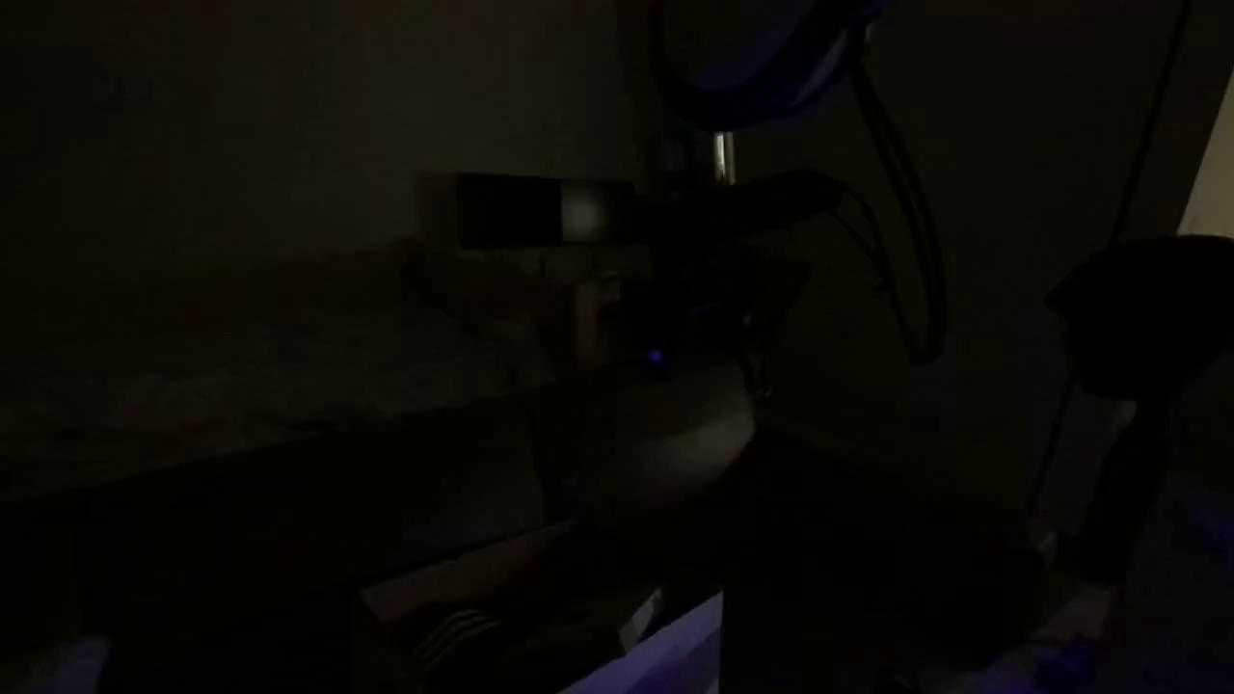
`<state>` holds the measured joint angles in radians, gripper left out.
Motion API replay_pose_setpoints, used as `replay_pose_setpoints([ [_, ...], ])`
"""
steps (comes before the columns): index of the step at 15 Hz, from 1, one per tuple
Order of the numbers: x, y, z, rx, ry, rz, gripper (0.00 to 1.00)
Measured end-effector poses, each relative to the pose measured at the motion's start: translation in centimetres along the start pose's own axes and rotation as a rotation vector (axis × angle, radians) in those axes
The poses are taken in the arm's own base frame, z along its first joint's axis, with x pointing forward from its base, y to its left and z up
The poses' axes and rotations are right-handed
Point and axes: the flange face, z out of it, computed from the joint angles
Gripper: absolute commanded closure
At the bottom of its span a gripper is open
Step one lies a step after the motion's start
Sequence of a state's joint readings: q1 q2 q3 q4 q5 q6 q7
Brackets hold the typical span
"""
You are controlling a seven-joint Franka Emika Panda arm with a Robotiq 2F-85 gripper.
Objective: Get the cloth and put it on the sofa
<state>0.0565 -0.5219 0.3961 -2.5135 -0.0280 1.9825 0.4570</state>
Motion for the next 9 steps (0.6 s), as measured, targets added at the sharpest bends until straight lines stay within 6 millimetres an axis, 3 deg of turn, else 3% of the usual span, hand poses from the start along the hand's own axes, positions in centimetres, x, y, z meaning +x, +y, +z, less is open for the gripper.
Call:
replay_pose_setpoints([
  [5,0.2,0.3,0.2,-0.03,0.01,0.013,0.0],
  [9,2.5,1.4,2.2,-0.151,0.09,0.151,0.0],
])
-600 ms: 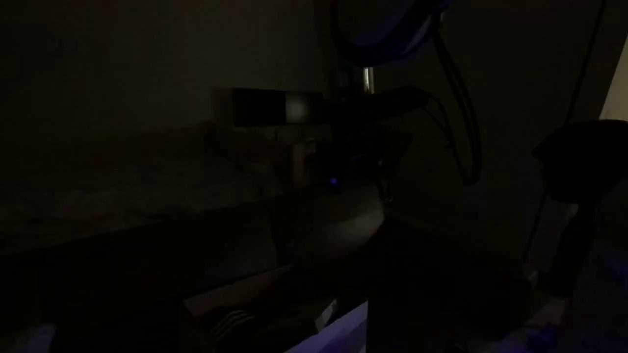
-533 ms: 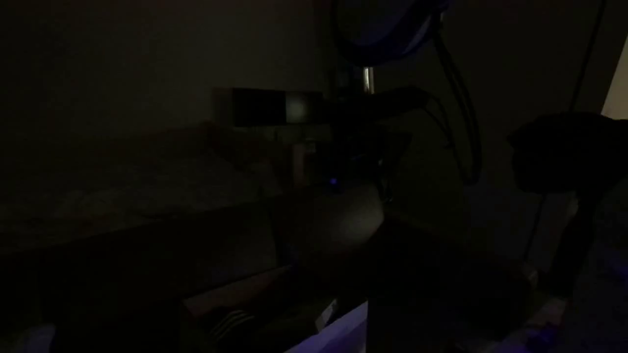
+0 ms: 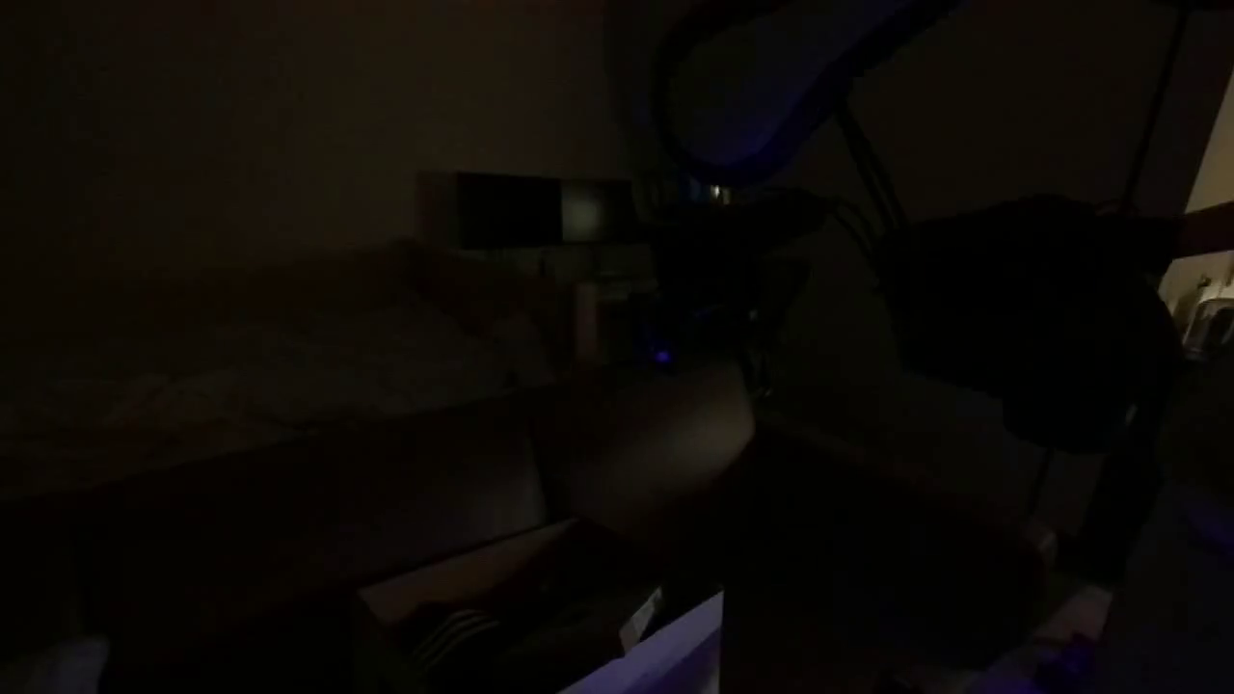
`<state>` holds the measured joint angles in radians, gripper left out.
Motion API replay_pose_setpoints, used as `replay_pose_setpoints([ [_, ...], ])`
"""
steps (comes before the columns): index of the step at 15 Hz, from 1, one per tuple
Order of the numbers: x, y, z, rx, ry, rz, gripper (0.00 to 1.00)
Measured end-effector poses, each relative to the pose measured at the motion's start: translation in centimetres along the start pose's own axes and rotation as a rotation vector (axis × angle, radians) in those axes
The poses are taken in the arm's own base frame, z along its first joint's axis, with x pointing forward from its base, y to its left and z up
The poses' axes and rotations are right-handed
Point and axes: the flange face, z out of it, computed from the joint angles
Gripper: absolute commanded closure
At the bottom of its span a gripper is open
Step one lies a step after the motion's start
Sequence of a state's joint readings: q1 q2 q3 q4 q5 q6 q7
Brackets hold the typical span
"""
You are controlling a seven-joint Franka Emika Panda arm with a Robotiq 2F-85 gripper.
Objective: Get the cloth and put it on the sofa
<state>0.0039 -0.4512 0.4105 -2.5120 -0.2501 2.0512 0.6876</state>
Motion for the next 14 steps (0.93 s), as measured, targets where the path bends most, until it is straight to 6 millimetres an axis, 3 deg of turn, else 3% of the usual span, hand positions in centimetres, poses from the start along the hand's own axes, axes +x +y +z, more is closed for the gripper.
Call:
replay_pose_setpoints([
  [4,3.0,1.6,3.7,-0.163,0.096,0.145,0.0],
  [8,5.6,5.2,6.7,-0.326,0.174,0.29,0.0],
  [11,7.0,9.0,7.8,-0.39,0.122,0.395,0.0],
  [14,7.9,11.7,7.6,-0.28,0.014,0.377,0.0],
])
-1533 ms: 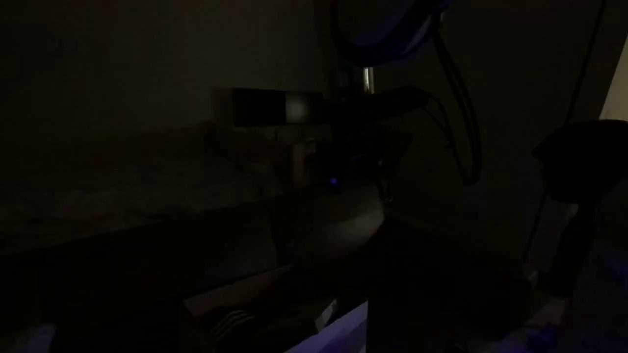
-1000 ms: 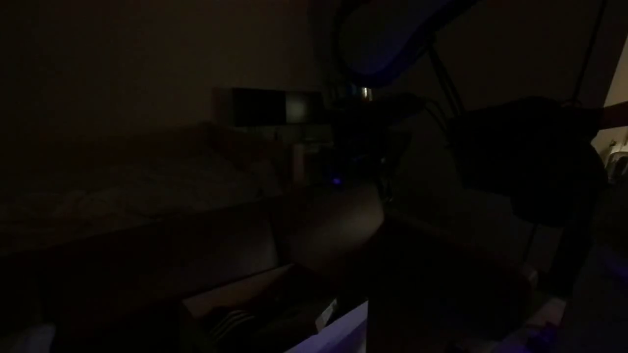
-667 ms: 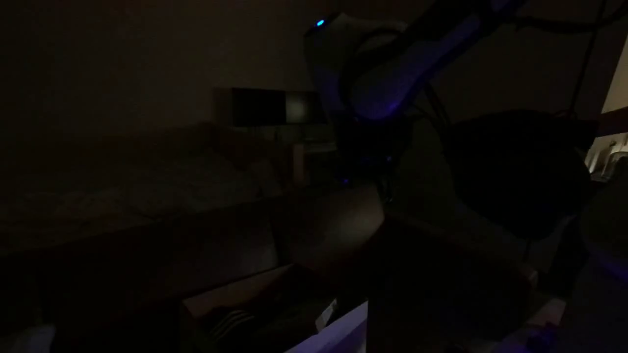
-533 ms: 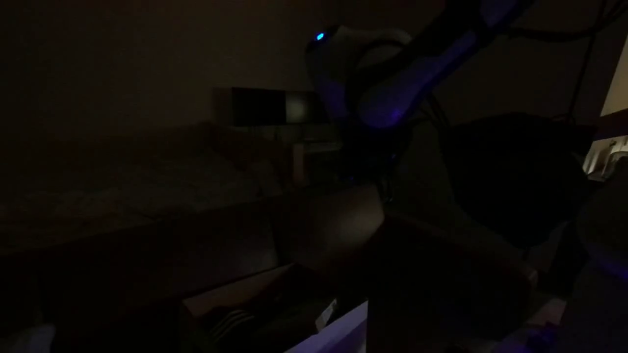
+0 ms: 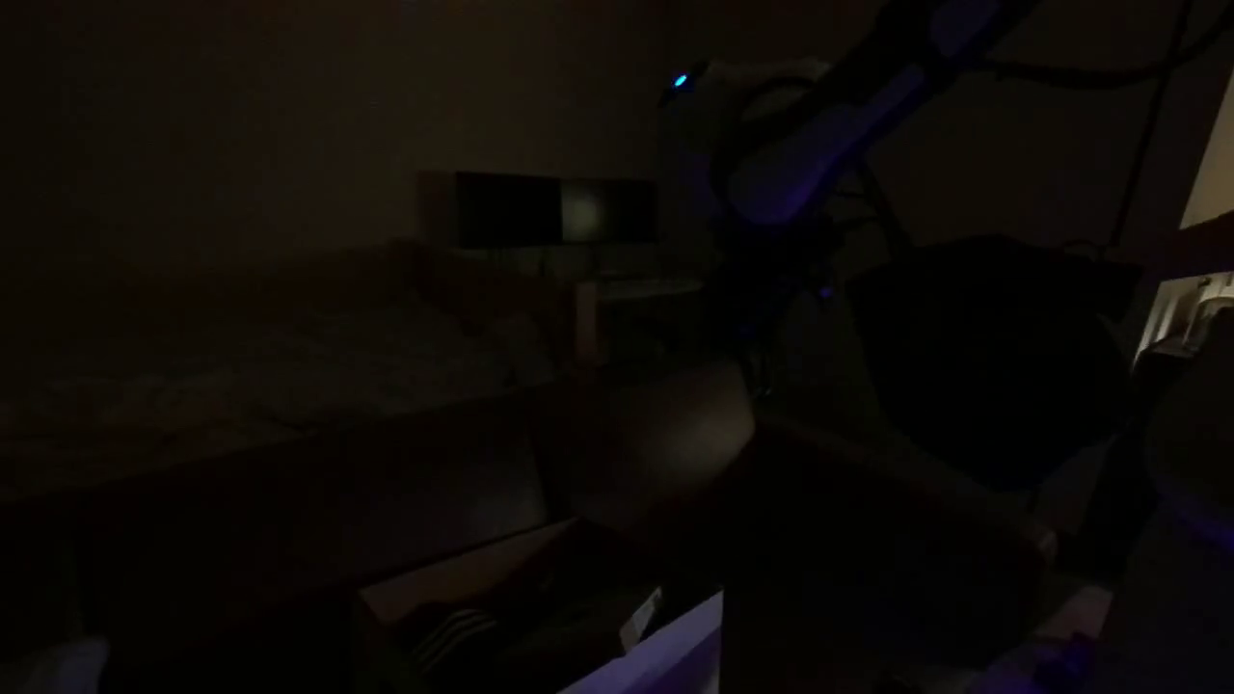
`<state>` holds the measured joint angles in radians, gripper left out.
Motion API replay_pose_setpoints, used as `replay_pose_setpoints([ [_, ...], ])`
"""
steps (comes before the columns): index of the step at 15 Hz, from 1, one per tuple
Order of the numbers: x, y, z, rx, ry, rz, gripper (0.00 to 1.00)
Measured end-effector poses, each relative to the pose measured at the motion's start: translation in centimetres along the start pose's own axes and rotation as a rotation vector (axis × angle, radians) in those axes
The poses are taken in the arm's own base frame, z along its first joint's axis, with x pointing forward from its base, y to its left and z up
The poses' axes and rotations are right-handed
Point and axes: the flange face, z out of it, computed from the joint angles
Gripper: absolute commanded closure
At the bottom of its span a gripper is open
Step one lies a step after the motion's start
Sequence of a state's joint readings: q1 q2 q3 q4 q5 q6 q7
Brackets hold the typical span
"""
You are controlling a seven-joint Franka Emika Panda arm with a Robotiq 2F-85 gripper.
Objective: Get the cloth and put it on the sofa
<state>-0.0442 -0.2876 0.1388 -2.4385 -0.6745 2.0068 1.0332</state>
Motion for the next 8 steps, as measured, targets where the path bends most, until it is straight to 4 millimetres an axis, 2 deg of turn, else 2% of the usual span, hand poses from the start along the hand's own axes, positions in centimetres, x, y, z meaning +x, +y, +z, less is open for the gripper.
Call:
replay_pose_setpoints([
  [4,2.0,4.3,-0.6,0.077,-0.077,-0.002,0.0],
  [8,3.0,7.4,0.8,0.04,-0.122,0.059,0.0],
])
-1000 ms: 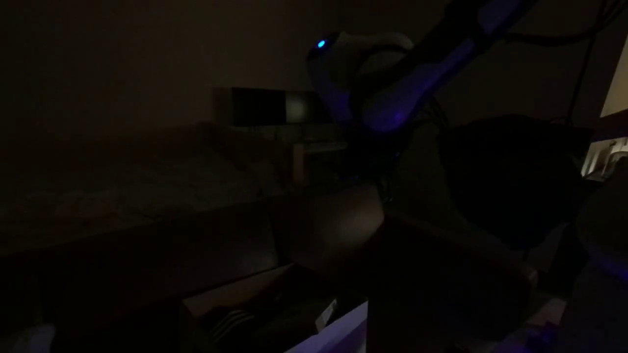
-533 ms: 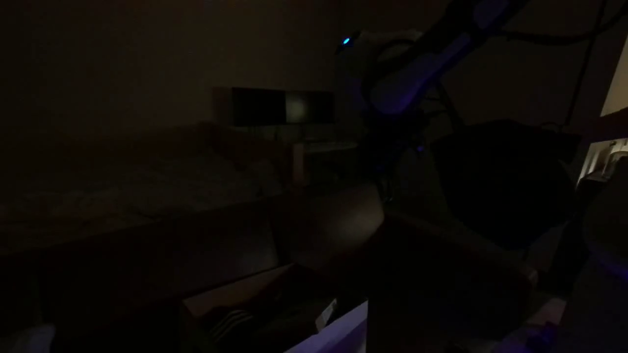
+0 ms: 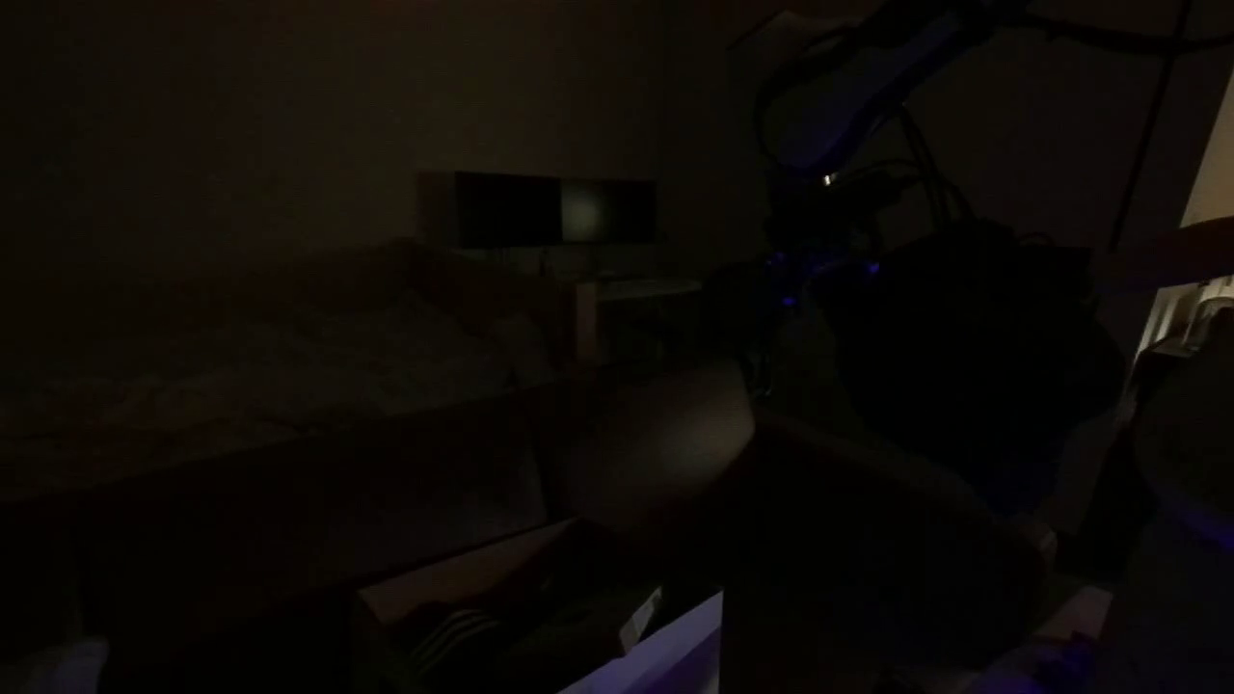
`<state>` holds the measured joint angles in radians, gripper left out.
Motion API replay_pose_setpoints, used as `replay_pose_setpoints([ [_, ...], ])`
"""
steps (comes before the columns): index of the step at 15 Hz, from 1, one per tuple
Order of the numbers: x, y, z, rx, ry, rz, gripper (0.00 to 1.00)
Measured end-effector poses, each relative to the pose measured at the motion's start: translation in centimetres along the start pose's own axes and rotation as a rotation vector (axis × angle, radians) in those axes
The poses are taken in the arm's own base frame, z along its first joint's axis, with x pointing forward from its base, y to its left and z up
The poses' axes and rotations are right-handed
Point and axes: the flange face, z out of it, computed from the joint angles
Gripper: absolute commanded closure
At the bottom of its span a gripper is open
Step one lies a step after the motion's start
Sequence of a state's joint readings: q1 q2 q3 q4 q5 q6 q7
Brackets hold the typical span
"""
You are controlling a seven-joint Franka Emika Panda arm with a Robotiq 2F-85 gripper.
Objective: Get the cloth and put it on the sofa
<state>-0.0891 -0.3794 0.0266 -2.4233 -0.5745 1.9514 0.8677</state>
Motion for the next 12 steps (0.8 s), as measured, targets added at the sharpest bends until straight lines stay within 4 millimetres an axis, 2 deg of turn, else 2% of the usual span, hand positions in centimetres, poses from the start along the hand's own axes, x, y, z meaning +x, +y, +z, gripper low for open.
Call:
replay_pose_setpoints([
  [4,1.0,1.7,2.4,-0.062,-0.04,0.049,0.0],
  [8,1.8,2.9,5.9,-0.099,-0.114,0.083,0.0],
  [12,2.2,3.5,9.0,-0.127,-0.18,0.096,0.0],
])
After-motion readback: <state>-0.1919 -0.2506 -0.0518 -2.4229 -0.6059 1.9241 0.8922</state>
